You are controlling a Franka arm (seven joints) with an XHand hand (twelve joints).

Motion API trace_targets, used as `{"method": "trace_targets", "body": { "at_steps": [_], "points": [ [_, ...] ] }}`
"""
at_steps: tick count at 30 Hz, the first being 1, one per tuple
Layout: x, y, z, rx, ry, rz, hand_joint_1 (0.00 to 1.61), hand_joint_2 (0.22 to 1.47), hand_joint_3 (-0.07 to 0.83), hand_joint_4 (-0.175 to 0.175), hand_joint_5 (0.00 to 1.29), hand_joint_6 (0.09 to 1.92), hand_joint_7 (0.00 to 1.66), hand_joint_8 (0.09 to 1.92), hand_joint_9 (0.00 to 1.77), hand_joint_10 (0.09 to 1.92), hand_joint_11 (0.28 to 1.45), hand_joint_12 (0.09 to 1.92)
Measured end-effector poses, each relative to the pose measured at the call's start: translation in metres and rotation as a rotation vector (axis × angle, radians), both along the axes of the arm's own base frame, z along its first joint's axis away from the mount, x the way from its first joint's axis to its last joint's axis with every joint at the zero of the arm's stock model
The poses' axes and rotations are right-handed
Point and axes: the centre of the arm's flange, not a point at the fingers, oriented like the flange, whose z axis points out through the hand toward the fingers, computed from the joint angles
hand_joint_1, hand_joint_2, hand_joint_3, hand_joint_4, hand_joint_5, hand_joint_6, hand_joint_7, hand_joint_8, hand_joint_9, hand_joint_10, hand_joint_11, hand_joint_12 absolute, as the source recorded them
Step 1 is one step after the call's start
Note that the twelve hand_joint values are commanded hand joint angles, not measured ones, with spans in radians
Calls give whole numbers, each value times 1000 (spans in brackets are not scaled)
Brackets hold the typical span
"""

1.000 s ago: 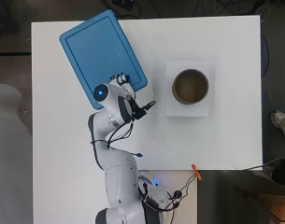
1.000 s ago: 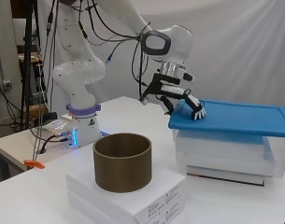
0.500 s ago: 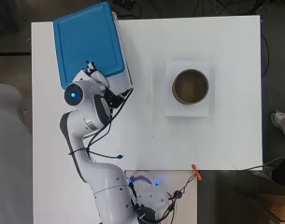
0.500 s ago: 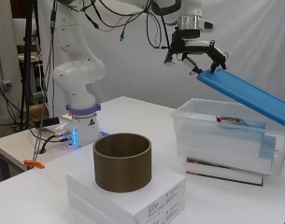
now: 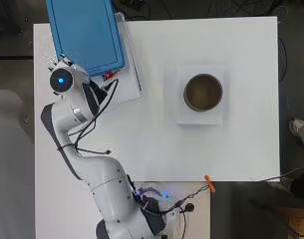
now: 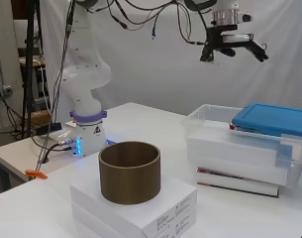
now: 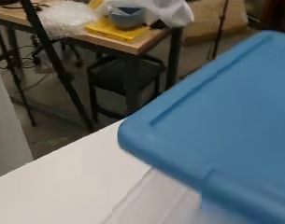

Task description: Teleoperate dual arm-hand system to remove items from a box

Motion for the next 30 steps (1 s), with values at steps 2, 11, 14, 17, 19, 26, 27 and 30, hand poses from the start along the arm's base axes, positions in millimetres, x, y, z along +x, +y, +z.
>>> {"method": "trace_targets", "body": {
  "at_steps": [2,11,14,17,19,26,27,30],
  "points": [
    [-29,-11,-4,4,64,-123,83,1101,0,61,520,87,724,87,757,87,635,87],
    [-94,-94,-109,-72,267,-427,121,1155,5,51,576,87,730,87,789,87,683,87],
    [-76,-96,-135,-98,286,-438,99,1161,6,55,572,87,728,87,790,87,692,87],
    [-54,-93,-157,-118,328,-456,89,1166,6,53,567,87,728,87,799,87,704,87],
    [-37,-91,-160,-111,323,-470,85,1170,7,53,573,87,734,87,806,87,705,87],
    [57,-89,-174,-251,164,-348,90,1175,4,21,570,87,719,87,776,87,666,87],
    [73,-85,-164,-252,135,-346,97,1176,4,8,550,87,705,87,765,87,659,87],
    [104,-73,-138,-238,98,-349,138,1182,5,-10,534,87,685,87,734,87,626,87]
  ]
}}
